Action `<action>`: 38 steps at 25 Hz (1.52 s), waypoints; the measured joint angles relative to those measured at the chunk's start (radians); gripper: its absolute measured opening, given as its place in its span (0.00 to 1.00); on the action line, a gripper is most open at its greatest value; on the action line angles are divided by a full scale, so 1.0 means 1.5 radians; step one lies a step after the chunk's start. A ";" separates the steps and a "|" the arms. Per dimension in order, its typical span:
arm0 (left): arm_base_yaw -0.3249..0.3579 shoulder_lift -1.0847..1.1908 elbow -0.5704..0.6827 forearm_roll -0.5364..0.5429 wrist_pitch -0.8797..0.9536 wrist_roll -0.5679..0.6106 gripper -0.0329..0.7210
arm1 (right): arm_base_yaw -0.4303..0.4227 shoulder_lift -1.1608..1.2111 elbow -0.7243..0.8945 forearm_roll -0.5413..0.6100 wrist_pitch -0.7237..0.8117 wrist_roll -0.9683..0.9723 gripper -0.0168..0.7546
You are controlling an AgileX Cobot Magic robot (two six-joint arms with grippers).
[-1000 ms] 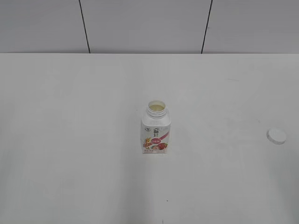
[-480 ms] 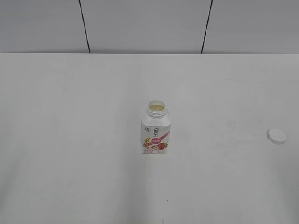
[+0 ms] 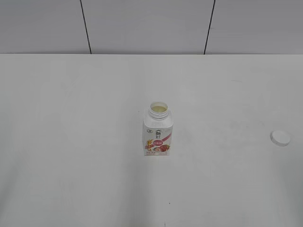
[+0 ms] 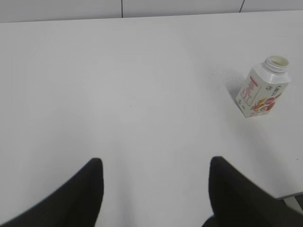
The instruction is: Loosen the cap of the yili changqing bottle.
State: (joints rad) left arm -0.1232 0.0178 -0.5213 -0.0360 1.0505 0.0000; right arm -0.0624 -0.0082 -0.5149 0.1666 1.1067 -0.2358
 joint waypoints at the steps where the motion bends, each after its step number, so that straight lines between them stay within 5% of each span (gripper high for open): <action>1: 0.000 0.000 0.000 0.000 0.000 0.000 0.63 | 0.000 0.000 0.000 0.000 -0.001 0.000 0.63; 38: 0.041 -0.017 0.001 -0.035 0.001 0.000 0.62 | 0.000 0.000 0.000 -0.003 -0.001 0.001 0.63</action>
State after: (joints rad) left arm -0.0623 -0.0071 -0.5195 -0.0879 1.0516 0.0000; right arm -0.0624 -0.0082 -0.5149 0.1616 1.1047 -0.2350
